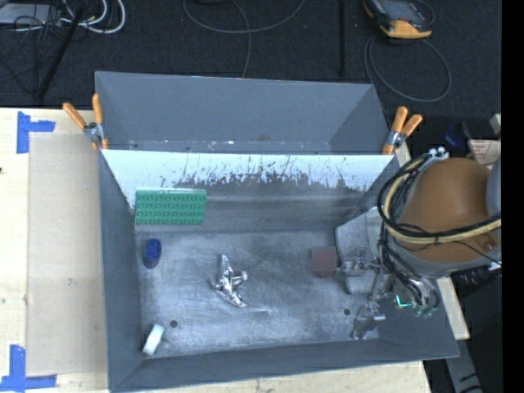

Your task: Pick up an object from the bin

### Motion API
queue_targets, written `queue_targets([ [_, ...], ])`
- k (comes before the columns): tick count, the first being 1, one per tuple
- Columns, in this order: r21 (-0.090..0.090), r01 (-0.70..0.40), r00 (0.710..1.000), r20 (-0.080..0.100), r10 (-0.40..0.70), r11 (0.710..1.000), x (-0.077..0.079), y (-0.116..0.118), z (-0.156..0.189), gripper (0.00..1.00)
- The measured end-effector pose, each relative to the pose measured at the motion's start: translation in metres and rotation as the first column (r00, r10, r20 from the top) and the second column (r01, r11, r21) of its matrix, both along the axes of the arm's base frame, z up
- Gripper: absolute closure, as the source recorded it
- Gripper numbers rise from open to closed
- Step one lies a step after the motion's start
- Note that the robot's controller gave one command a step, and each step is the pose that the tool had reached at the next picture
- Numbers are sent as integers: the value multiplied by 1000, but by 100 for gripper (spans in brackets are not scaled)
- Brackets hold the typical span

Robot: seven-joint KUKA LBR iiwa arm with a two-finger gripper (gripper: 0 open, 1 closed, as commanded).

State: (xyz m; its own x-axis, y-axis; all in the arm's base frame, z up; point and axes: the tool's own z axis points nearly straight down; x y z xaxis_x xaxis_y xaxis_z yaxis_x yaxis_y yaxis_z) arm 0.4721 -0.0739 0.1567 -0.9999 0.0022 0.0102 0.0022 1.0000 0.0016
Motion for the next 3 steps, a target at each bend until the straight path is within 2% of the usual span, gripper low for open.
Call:
queue_targets([
  [1,0,-320,947,10,320,947,136,1,-86,0],
  [2,-2,-423,906,14,423,906,136,-24,-56,0],
  [3,0,-699,715,13,699,716,151,-18,-57,0],
])
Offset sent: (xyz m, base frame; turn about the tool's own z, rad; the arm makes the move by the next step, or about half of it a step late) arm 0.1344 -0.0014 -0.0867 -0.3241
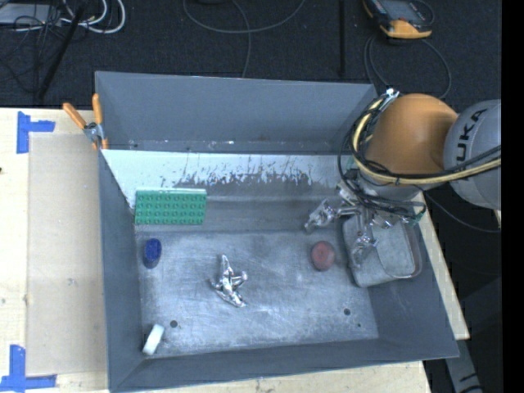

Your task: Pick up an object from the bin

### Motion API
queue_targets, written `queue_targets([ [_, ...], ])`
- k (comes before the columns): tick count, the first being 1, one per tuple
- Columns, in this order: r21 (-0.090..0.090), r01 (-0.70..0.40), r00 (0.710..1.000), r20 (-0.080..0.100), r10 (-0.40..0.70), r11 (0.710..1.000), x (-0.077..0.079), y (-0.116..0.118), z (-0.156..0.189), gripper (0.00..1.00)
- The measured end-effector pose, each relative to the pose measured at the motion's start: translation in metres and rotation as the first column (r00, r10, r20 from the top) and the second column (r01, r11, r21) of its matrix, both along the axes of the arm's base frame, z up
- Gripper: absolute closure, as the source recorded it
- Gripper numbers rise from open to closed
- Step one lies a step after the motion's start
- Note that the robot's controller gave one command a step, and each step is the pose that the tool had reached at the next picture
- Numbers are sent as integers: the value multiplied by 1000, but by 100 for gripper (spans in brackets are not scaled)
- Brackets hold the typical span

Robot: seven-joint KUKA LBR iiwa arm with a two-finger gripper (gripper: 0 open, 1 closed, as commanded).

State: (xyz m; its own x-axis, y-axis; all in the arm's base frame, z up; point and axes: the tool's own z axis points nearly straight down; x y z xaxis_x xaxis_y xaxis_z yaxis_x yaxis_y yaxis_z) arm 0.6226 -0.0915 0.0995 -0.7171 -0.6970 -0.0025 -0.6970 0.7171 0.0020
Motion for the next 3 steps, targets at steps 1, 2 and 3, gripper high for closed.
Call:
queue_targets([
  [1,13,-241,971,0,241,970,2,14,-25,0],
  [2,4,-242,970,0,242,970,2,18,-25,0],
  [3,0,-238,971,1,238,971,3,15,-23,100],
])
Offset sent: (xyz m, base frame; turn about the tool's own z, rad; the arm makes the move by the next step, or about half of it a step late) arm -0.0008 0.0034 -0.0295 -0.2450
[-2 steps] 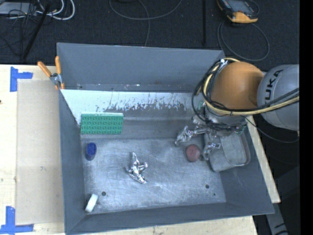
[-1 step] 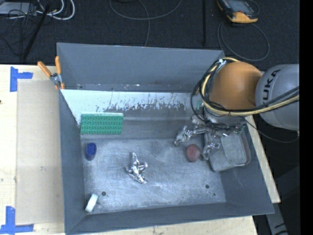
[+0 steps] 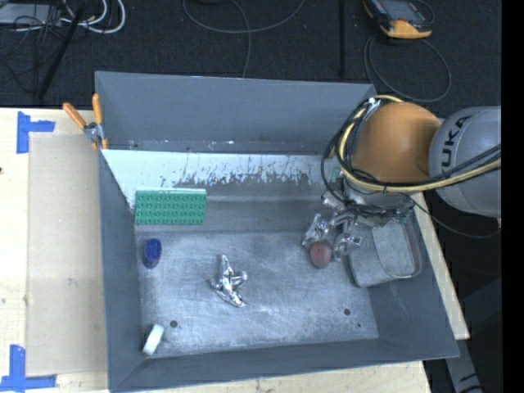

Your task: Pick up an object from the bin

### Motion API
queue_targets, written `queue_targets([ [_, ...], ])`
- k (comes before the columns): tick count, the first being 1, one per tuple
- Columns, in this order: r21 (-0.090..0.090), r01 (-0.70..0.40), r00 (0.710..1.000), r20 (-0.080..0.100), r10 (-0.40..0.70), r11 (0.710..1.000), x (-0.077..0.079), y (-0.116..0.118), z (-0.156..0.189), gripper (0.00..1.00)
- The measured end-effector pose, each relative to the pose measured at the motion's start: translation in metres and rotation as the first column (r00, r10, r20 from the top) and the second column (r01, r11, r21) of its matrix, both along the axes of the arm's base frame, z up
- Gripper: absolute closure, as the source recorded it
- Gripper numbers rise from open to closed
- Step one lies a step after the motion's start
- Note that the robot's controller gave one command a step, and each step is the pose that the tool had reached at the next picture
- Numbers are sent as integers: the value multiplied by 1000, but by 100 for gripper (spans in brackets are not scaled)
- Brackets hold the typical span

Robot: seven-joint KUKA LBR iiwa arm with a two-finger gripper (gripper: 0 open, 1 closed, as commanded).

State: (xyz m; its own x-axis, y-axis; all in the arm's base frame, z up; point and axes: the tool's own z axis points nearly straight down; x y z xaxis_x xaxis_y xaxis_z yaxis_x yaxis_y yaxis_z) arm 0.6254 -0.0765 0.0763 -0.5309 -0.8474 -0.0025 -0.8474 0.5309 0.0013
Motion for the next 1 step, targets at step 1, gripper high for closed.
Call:
queue_targets([
  [1,-2,4,1000,9,-4,1000,2,1,108,100],
])
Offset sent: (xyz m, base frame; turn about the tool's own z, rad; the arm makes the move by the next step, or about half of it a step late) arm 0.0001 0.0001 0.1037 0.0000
